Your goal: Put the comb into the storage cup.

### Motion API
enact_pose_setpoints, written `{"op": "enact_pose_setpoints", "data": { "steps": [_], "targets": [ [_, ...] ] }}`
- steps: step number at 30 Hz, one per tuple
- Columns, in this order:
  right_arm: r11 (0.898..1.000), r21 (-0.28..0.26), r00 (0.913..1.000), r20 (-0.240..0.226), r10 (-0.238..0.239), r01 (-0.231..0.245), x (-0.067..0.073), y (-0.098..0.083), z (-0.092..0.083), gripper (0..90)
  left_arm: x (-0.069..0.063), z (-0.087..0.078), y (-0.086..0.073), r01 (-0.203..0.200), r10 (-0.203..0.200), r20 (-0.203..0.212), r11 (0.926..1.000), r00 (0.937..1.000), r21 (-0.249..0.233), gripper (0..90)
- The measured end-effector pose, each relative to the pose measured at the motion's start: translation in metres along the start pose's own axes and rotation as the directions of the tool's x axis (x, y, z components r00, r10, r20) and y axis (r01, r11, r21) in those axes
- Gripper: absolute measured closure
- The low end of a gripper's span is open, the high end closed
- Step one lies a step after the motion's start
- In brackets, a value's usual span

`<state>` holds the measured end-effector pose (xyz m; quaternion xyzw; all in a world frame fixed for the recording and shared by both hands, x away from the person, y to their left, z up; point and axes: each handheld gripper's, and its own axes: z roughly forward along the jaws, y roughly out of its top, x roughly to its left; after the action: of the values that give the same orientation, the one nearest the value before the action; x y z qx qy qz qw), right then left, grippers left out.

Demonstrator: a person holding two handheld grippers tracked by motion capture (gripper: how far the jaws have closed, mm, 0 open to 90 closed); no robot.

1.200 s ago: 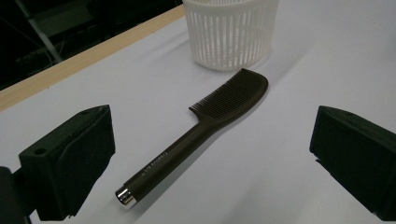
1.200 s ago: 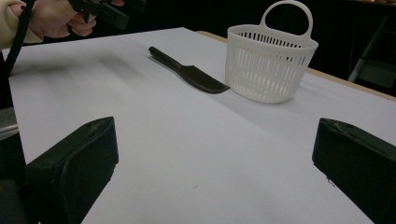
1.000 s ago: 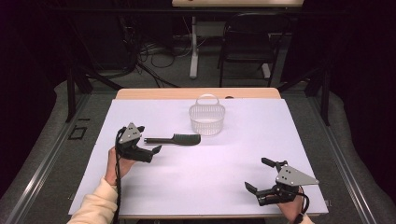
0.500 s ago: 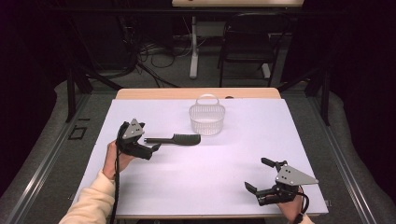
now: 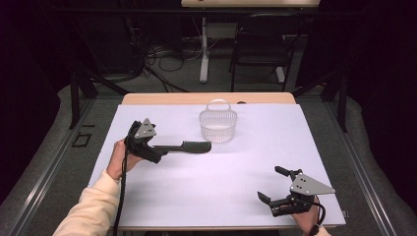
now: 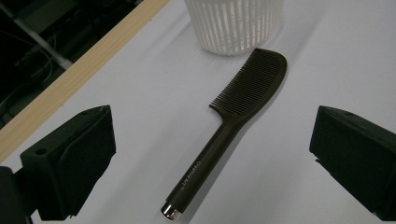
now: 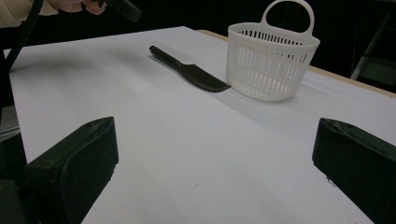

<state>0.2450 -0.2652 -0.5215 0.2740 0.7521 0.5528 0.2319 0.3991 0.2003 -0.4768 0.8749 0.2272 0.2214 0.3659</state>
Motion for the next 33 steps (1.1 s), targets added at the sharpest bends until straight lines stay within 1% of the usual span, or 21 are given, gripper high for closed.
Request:
{"op": "enact_pose_setpoints", "data": {
  "steps": [4,6,7,8,10,12,14,17,20,25,29,31,33],
  "targets": [
    [1.000,0.002,1.0000,-0.002,0.002,-0.002,0.000,0.000,0.000,0.0,0.001,0.000,0.004,-0.009,0.009,0.002,1.0000,1.0000,0.004,0.0],
    [1.000,0.002,1.0000,-0.001,0.000,0.000,0.000,0.000,0.000,0.0,0.003,0.000,0.006,-0.028,0.028,0.003,0.9994,0.9996,0.022,0.0],
    [1.000,0.002,1.0000,-0.002,0.001,-0.001,0.000,0.000,0.000,0.0,0.003,0.000,0.006,-0.031,0.031,-0.002,0.9994,0.9995,0.018,0.1],
    [1.000,0.002,1.0000,-0.002,0.002,-0.002,0.000,0.000,0.000,0.0,0.003,0.000,0.007,-0.036,0.035,0.007,0.9989,0.9994,0.029,0.0],
    [1.000,0.002,1.0000,-0.003,0.003,-0.003,0.000,0.000,0.000,0.0,0.003,0.001,0.009,-0.043,0.043,0.005,0.9986,0.9991,0.030,0.0],
    [1.000,0.000,1.0000,-0.002,0.004,-0.004,-0.001,0.000,0.000,0.0,0.004,0.001,0.012,-0.061,0.060,0.012,0.9971,0.9981,0.045,0.0],
    [1.000,0.001,1.0000,-0.004,0.005,-0.005,0.000,0.000,0.000,0.0,0.003,0.002,0.014,-0.070,0.069,0.011,0.9964,0.9975,0.048,0.1],
    [1.000,0.002,1.0000,-0.004,0.003,-0.003,-0.001,0.000,0.000,0.0,0.004,0.004,0.017,-0.077,0.076,0.024,0.9950,0.9968,0.064,0.0],
    [1.000,0.002,1.0000,-0.003,0.002,-0.002,-0.001,0.000,0.000,0.0,0.004,0.007,0.019,-0.110,0.107,0.033,0.9905,0.9937,0.084,0.0],
    [1.000,-0.001,1.0000,-0.005,0.003,-0.003,-0.001,0.000,0.000,0.0,0.004,0.011,0.020,-0.145,0.139,0.054,0.9818,0.9888,0.122,0.1],
    [1.000,0.001,1.0000,-0.008,0.004,-0.004,-0.001,0.000,0.001,0.0,0.006,0.017,0.018,-0.151,0.144,0.057,0.9792,0.9879,0.136,0.1],
    [1.000,0.006,1.0000,-0.006,0.004,-0.004,-0.001,0.000,0.001,0.0,0.007,0.020,0.017,-0.158,0.149,0.066,0.9765,0.9865,0.147,0.1],
    [1.000,0.007,1.0000,-0.008,0.003,-0.003,-0.001,-0.001,0.001,0.0,0.008,0.023,0.017,-0.160,0.151,0.071,0.9760,0.9860,0.148,0.1]
  ]
}}
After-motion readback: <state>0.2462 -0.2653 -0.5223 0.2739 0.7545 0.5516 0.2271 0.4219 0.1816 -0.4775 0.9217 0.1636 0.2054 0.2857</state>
